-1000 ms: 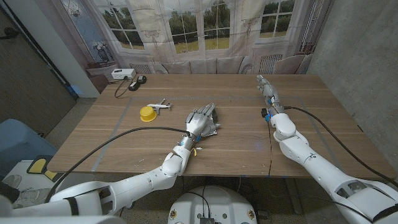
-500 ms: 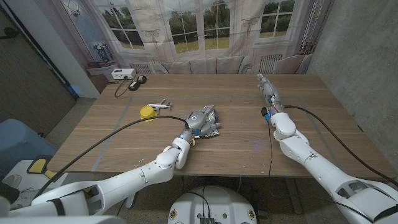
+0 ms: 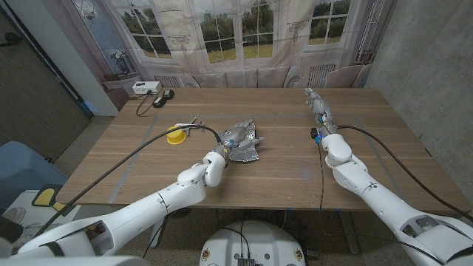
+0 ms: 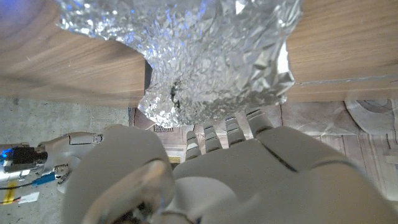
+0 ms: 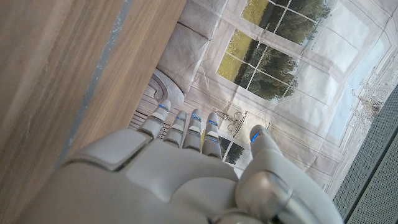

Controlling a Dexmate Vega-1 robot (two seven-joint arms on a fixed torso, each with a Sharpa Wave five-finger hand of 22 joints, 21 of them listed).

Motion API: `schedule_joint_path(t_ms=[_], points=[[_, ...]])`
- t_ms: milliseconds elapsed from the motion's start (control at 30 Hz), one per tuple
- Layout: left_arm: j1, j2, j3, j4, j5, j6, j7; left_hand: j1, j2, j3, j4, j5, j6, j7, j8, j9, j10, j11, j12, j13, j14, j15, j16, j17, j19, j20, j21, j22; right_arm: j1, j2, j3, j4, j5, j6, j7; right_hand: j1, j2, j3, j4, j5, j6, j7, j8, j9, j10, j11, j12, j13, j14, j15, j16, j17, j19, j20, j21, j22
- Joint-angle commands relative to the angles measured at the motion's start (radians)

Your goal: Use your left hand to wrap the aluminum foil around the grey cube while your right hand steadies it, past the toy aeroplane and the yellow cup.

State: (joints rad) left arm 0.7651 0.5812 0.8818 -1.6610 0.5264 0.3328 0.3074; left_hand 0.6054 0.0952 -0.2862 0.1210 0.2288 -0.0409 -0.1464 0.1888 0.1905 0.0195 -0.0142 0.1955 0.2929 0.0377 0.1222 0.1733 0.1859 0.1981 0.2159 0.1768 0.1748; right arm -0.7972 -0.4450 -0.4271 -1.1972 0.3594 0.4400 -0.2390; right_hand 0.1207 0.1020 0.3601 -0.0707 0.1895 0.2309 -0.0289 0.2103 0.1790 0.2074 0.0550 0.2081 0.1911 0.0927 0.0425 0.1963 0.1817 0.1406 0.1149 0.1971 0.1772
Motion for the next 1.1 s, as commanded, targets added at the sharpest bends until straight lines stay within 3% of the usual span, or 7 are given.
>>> schedule_joint_path(t_ms=[33,233,533,800,1100], points=[[0.028,0.02,-0.092,-0.099,-0.17,-0.052,-0.116,-0.012,-0.003,-0.004,-0.004,-0.005,-0.019,-0.003,-0.003,-0.001,-0.022,0.01,-0.002,-0.003,-0.036,0.015,-0.002,0.002,-0.038,0.003,-0.006,0.004,-0.011,-0.001,0.006,-0.001,0.008,0.021,0.011,-0.004,-0.002,0.003,0.008,0.004,0.007,0.0,-0.003,0.005,0.001,-0.002,-0.003,0.001,0.005,0.006,0.001,0.003,-0.004,0.001,0.004,0.003],[0.075,0.006,-0.174,-0.126,-0.306,-0.141,-0.082,-0.027,-0.003,-0.008,0.003,-0.006,-0.018,-0.009,-0.001,-0.001,-0.04,0.011,-0.002,-0.008,-0.056,0.018,0.001,0.002,-0.068,0.002,-0.005,0.004,-0.012,0.002,0.004,0.013,0.014,0.046,0.03,-0.005,-0.003,0.003,0.008,0.004,0.006,0.001,-0.005,0.005,0.001,-0.002,-0.004,0.001,0.003,0.005,-0.001,0.003,-0.003,0.0,0.005,0.003],[0.11,-0.015,-0.263,-0.129,-0.533,-0.246,-0.124,-0.035,0.005,-0.007,0.006,-0.006,-0.034,-0.019,-0.005,-0.002,-0.048,0.014,0.0,-0.014,-0.064,0.021,0.004,0.002,-0.087,0.002,-0.003,0.004,-0.022,-0.007,0.006,-0.015,0.014,0.054,0.044,-0.005,-0.003,0.004,0.008,0.004,0.005,0.002,-0.007,0.005,0.001,0.001,-0.004,0.001,0.003,0.004,-0.001,0.002,0.001,-0.004,0.006,0.003],[0.125,-0.022,-0.308,-0.124,-0.696,-0.302,-0.173,-0.038,0.01,-0.005,0.007,-0.006,-0.04,-0.018,-0.006,-0.003,-0.054,0.02,0.001,-0.018,-0.072,0.021,0.005,0.001,-0.1,0.001,-0.002,0.005,-0.037,-0.019,0.008,-0.047,0.024,0.044,0.06,-0.005,-0.004,0.004,0.008,0.004,0.005,0.002,-0.008,0.005,0.004,0.001,-0.004,0.001,0.002,0.002,-0.002,0.002,0.005,-0.005,0.007,0.003],[0.125,-0.034,-0.337,-0.102,-0.798,-0.391,-0.197,-0.039,0.013,-0.004,0.007,-0.006,-0.041,-0.016,-0.005,-0.005,-0.059,0.023,0.001,-0.021,-0.082,0.023,0.004,0.001,-0.111,0.001,-0.001,0.005,-0.05,-0.032,0.012,-0.093,0.036,0.03,0.079,-0.006,-0.005,0.005,0.008,0.003,0.006,0.003,-0.01,0.006,0.009,0.002,-0.003,0.001,0.005,0.0,-0.001,0.002,0.01,-0.01,0.009,0.003]])
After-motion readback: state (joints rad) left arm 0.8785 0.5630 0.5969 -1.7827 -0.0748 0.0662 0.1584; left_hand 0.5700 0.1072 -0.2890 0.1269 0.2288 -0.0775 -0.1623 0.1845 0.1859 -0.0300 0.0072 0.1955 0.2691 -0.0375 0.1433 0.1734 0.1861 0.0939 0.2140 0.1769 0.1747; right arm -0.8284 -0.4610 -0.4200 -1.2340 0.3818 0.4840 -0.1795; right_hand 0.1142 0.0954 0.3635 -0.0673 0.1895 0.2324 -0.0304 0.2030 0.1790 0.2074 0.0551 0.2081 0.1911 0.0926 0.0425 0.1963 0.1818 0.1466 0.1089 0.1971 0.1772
